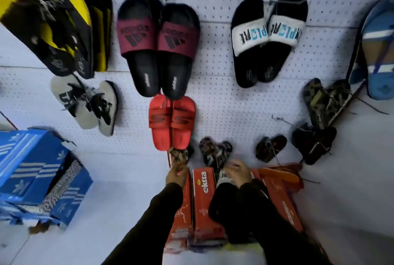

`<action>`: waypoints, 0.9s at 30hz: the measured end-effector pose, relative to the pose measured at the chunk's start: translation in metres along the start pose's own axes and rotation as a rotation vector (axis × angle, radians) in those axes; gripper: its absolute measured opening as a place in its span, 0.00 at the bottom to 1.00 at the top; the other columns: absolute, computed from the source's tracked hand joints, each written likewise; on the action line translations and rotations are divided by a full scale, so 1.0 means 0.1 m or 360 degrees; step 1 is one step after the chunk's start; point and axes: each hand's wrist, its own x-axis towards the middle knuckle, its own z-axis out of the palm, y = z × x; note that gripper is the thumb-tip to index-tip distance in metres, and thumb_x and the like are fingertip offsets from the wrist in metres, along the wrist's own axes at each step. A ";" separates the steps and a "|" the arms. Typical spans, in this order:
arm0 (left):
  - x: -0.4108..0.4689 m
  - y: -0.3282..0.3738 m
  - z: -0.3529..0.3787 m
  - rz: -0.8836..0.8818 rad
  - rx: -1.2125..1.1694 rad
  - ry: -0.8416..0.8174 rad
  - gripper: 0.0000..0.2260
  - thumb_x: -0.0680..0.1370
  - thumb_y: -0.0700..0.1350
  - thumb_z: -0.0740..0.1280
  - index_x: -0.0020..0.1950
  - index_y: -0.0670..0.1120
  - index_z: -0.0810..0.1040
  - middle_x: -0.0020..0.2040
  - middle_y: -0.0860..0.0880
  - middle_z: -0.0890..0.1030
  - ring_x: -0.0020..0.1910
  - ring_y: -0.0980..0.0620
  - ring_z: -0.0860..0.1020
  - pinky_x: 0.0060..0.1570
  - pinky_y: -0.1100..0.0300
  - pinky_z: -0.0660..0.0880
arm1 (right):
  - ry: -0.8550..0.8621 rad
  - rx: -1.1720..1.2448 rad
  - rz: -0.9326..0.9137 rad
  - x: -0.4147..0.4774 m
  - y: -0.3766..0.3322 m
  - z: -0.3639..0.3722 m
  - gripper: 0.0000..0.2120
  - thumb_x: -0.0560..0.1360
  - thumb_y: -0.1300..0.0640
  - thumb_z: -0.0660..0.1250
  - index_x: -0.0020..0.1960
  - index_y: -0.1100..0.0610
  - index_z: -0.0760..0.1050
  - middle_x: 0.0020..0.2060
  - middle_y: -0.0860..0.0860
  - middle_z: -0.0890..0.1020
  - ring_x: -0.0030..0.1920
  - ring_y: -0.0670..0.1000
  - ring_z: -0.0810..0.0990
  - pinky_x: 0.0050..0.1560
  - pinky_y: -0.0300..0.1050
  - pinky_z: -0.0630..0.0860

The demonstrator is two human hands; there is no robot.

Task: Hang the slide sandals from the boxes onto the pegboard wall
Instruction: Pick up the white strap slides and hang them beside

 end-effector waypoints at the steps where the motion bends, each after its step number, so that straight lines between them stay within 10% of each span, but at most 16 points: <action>1: -0.05 -0.11 0.10 -0.0041 0.0035 -0.0044 0.21 0.76 0.43 0.68 0.69 0.41 0.72 0.58 0.39 0.80 0.55 0.43 0.79 0.55 0.54 0.74 | 0.0065 -0.0059 0.0079 0.01 0.19 -0.12 0.23 0.73 0.65 0.72 0.67 0.64 0.75 0.61 0.62 0.80 0.60 0.62 0.80 0.61 0.54 0.77; 5: -0.21 -0.54 0.50 -0.0319 0.0016 -0.0324 0.30 0.77 0.50 0.68 0.76 0.46 0.62 0.71 0.42 0.72 0.70 0.45 0.71 0.65 0.58 0.66 | 0.0278 -0.0195 0.0340 -0.03 0.87 -0.53 0.15 0.70 0.65 0.73 0.55 0.64 0.78 0.57 0.62 0.83 0.56 0.62 0.82 0.61 0.54 0.78; 12: -0.18 -0.97 1.11 -0.0471 0.0278 -0.0374 0.26 0.79 0.47 0.63 0.76 0.42 0.62 0.74 0.40 0.69 0.72 0.40 0.69 0.69 0.53 0.64 | 0.0011 0.0216 0.0970 -0.04 1.62 -0.65 0.28 0.75 0.67 0.67 0.74 0.58 0.64 0.69 0.60 0.75 0.67 0.66 0.76 0.55 0.58 0.75; 27: -0.21 -1.26 1.31 -0.0614 0.0166 -0.0367 0.19 0.75 0.37 0.70 0.64 0.32 0.75 0.60 0.32 0.79 0.55 0.38 0.80 0.53 0.52 0.78 | 0.0041 0.0567 0.0730 -0.02 1.82 -1.04 0.26 0.74 0.74 0.64 0.70 0.62 0.72 0.66 0.62 0.78 0.64 0.66 0.78 0.58 0.59 0.77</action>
